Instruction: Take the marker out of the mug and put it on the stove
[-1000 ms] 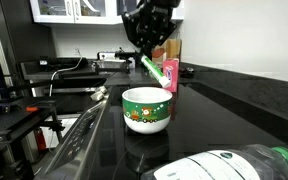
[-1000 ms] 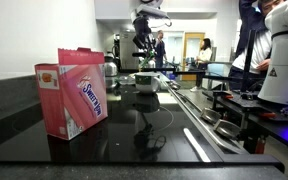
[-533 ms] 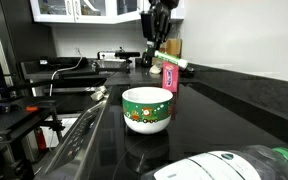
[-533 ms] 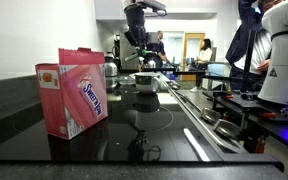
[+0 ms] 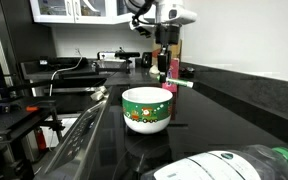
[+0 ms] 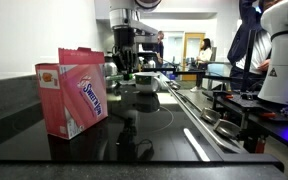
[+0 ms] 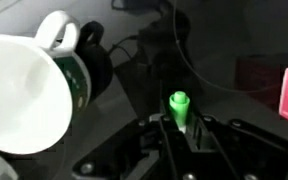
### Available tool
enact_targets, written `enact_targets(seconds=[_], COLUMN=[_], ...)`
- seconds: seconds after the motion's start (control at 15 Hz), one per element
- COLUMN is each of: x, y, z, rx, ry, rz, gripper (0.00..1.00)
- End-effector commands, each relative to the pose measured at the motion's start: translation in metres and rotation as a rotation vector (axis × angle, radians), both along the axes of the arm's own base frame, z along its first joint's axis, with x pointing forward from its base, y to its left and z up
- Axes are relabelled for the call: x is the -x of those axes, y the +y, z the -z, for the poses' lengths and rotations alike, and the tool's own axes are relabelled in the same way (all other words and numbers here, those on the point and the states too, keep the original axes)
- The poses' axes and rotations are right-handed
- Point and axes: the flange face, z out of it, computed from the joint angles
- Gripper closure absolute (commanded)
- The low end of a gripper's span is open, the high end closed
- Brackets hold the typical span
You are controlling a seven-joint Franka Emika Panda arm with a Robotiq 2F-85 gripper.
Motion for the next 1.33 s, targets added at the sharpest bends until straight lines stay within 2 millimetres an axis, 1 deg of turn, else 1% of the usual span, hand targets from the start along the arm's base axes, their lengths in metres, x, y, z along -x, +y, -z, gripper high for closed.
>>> enact_targets(seconds=[0.0,0.2,0.27,0.33,0.47,0.53,0.6,0.67,0.73,0.8,0.87,1.07,1.13,1.27], x=[-0.010,-0.014,-0.017,-0.019,-0.020,-0.016,-0.013,-0.008,-0.005,0.000,0.005,0.028,0.037,0.053], y=[0.010,0.011,0.014,0.015,0.021,0.025,0.028,0.028,0.026,0.019,0.010,-0.021,-0.029,-0.039], z=[0.024,0.046,0.048,0.048,0.040,0.032,0.024,0.013,0.002,-0.011,-0.023,-0.059,-0.069,-0.084], rx=[0.000,0.000,0.007,0.009,-0.018,-0.038,-0.041,-0.052,-0.047,-0.046,-0.029,-0.032,-0.040,-0.046], ry=[-0.017,-0.011,-0.021,-0.035,-0.056,-0.048,-0.045,-0.033,-0.037,-0.047,-0.060,-0.066,-0.058,-0.053], rz=[-0.078,-0.126,-0.138,-0.151,-0.175,-0.186,-0.196,-0.189,-0.182,-0.164,-0.143,-0.114,-0.121,-0.134], gripper=[0.95,0.95,0.56,0.53,0.42,0.33,0.26,0.17,0.11,0.02,0.00,0.00,0.00,0.00])
